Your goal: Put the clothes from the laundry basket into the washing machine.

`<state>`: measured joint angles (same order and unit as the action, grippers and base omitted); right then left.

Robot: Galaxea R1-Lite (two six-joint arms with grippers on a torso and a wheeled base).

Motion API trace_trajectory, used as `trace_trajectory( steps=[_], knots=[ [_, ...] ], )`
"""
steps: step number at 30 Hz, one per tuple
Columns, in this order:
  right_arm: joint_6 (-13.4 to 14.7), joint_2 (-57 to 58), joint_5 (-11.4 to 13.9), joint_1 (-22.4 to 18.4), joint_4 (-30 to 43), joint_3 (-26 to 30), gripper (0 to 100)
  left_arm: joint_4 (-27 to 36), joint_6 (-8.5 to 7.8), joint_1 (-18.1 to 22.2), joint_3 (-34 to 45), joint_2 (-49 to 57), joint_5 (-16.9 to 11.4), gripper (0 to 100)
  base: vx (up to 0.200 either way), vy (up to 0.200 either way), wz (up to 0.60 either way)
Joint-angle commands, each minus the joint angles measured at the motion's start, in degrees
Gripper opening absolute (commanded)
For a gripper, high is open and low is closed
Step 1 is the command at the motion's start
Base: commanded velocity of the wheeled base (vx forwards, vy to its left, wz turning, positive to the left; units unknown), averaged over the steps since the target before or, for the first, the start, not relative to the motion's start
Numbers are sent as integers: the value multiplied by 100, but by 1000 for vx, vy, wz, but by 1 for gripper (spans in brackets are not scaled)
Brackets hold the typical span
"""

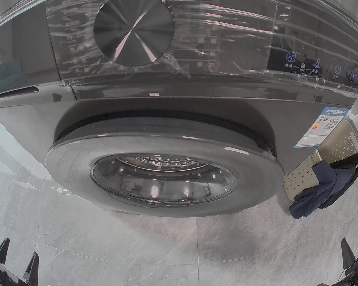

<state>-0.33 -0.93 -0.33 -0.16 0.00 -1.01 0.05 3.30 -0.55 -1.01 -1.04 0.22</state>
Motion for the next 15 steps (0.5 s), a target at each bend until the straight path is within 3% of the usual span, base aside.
trace_trajectory(
  steps=[1,10,15],
  knots=[
    [-2,57,-2,7,0,101,100,-5,4,2,92,86,4,100,0,0,0],
    [-2,57,-2,7,0,101,100,-5,4,2,92,86,4,100,0,200,0],
    [-2,66,-2,16,0,101,100,-5,4,2,101,86,4,100,0,0,0]
  ],
)
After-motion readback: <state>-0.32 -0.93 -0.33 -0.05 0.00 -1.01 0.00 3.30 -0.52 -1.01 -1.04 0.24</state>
